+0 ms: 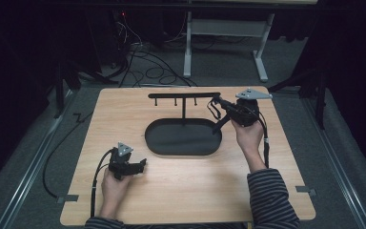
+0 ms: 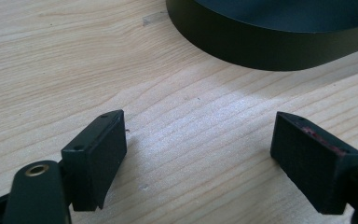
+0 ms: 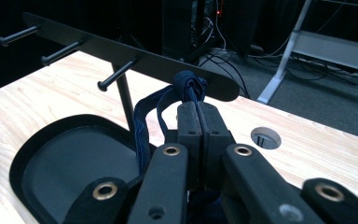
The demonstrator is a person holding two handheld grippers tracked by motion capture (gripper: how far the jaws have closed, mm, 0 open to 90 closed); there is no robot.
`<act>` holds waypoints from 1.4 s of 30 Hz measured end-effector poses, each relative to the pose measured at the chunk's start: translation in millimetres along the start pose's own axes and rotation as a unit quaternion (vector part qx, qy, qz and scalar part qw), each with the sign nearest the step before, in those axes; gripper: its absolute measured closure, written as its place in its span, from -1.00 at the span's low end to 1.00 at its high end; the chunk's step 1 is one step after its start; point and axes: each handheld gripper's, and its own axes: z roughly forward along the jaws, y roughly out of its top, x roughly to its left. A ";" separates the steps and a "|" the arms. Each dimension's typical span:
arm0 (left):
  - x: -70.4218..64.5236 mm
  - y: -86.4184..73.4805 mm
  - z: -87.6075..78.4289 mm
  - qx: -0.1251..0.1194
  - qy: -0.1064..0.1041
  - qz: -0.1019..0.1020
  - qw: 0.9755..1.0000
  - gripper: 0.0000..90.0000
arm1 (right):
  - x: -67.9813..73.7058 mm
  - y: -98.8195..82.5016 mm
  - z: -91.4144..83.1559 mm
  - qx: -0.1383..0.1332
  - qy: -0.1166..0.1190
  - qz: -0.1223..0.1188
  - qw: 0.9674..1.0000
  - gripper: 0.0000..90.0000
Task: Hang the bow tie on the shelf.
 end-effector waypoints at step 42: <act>0.1 0.0 -0.1 0.000 0.000 0.001 1.000 -0.58 | -7.5 -3.9 7.3 0.008 -0.029 0.012 0.999 0.54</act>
